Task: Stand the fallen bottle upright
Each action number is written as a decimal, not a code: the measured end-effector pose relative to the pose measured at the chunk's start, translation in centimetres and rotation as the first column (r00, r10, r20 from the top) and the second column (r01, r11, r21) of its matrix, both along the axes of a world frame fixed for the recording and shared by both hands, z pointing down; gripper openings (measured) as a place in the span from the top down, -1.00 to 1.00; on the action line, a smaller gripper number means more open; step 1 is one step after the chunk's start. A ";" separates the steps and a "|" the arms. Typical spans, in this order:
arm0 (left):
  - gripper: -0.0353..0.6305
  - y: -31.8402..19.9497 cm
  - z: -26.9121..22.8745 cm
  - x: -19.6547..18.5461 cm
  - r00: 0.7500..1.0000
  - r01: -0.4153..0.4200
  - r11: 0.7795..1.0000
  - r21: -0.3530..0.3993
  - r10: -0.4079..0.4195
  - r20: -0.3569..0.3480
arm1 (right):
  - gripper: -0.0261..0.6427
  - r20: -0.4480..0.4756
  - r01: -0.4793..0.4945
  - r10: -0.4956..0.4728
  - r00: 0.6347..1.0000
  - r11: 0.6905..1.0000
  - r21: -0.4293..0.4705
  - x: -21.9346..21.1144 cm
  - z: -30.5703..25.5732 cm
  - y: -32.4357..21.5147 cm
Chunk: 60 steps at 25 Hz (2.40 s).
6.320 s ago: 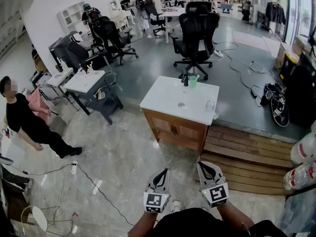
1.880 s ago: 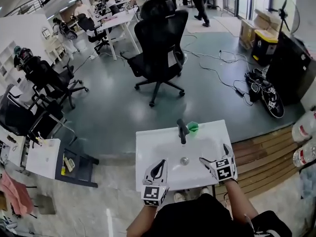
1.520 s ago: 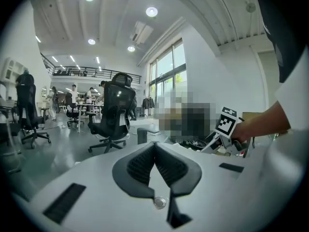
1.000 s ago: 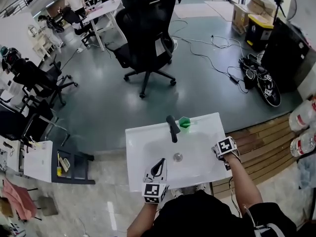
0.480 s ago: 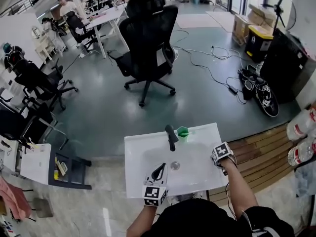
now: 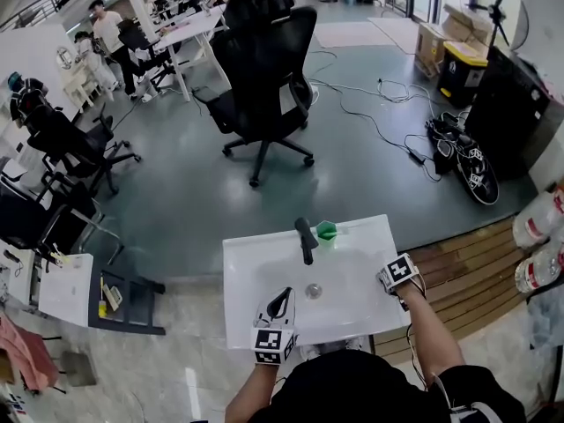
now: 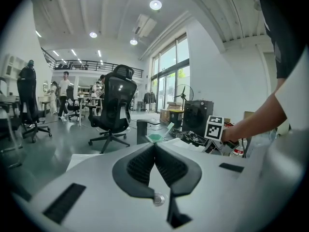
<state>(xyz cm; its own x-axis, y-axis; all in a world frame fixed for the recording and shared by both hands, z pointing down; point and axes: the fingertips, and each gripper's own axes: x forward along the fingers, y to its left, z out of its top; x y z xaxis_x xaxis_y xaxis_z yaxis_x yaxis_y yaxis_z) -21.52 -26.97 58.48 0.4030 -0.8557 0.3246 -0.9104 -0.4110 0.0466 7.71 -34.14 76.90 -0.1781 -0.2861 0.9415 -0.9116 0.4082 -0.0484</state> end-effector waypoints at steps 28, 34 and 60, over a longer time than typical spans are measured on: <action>0.84 -0.3 0.0 2.0 0.999 -0.036 0.999 0.007 0.036 0.008 | 0.06 0.188 -0.088 -0.006 0.982 0.868 0.489 -0.5 -14.3 -0.2; 0.84 -0.6 0.0 2.0 1.000 -0.024 1.000 0.005 0.024 0.011 | 0.06 0.200 -0.082 -0.050 0.978 0.796 0.599 -1.2 -16.5 -3.0; 0.84 -4.0 2.3 0.9 0.987 0.038 0.998 -0.041 -0.031 0.156 | 0.04 0.269 -0.122 -0.130 0.954 0.653 0.748 -6.9 -9.7 -18.6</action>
